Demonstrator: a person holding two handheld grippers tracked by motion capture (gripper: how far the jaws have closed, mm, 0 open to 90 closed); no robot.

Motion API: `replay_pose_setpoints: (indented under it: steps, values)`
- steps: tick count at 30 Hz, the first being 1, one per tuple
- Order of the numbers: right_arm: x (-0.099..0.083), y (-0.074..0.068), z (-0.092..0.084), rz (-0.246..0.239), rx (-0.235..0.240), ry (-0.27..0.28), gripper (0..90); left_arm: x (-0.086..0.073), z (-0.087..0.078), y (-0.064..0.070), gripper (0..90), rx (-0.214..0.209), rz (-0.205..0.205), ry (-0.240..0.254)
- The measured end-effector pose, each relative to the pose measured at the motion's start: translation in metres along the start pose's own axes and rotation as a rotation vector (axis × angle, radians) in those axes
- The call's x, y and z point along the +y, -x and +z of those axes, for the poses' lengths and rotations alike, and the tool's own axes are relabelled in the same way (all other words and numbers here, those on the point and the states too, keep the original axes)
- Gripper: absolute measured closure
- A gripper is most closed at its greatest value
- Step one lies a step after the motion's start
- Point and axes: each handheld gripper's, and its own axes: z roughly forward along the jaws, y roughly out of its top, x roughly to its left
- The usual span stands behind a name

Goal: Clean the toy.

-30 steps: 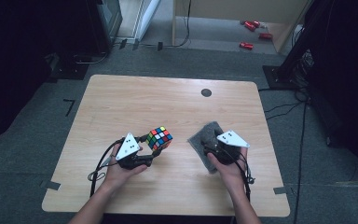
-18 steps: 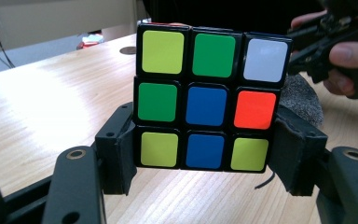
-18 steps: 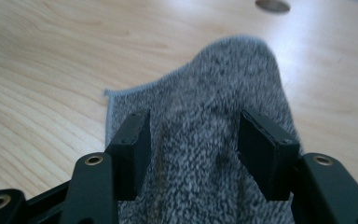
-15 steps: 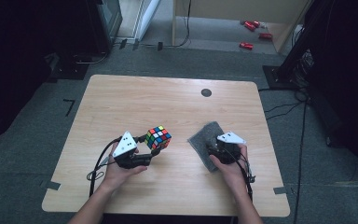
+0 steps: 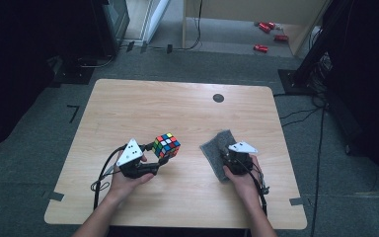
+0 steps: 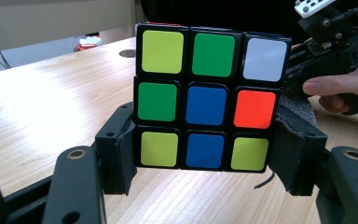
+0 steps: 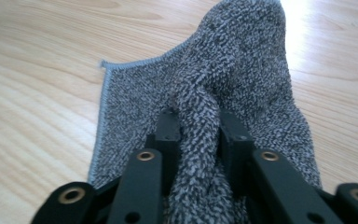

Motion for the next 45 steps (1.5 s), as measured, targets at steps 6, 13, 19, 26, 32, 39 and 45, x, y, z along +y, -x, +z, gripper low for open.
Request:
replay_pose_setpoints:
  steps: [6, 13, 19, 26, 32, 39, 45]
  values:
    - [0.01, -0.012, -0.014, 0.124, 0.16, 0.054, 77.9, -0.001, 0.001, 0.002, 34.2, 0.011, 0.028, -0.01]
    - [0.028, -0.043, -0.046, 0.101, 0.331, 0.25, 77.9, -0.003, 0.005, 0.008, 34.2, -0.018, 0.046, -0.012]
    - [0.042, -0.077, -0.069, 0.093, 0.512, 0.37, 77.8, -0.005, 0.009, 0.018, 34.2, -0.078, 0.091, -0.005]
    - [0.041, -0.089, -0.068, 0.056, 0.533, 0.369, 77.8, -0.006, 0.007, 0.025, 34.3, -0.147, 0.132, 0.027]
    - [0.039, -0.08, -0.062, 0.093, 0.54, 0.339, 77.7, -0.005, 0.005, 0.026, 34.5, -0.154, 0.157, 0.036]
    - [0.036, -0.067, -0.053, 0.135, 0.499, 0.283, 77.6, -0.004, 0.003, 0.026, 34.5, -0.15, 0.167, 0.041]
    - [0.029, -0.064, -0.04, 0.119, 0.391, 0.198, 77.6, 0.0, 0.001, 0.024, 34.6, -0.147, 0.169, 0.054]
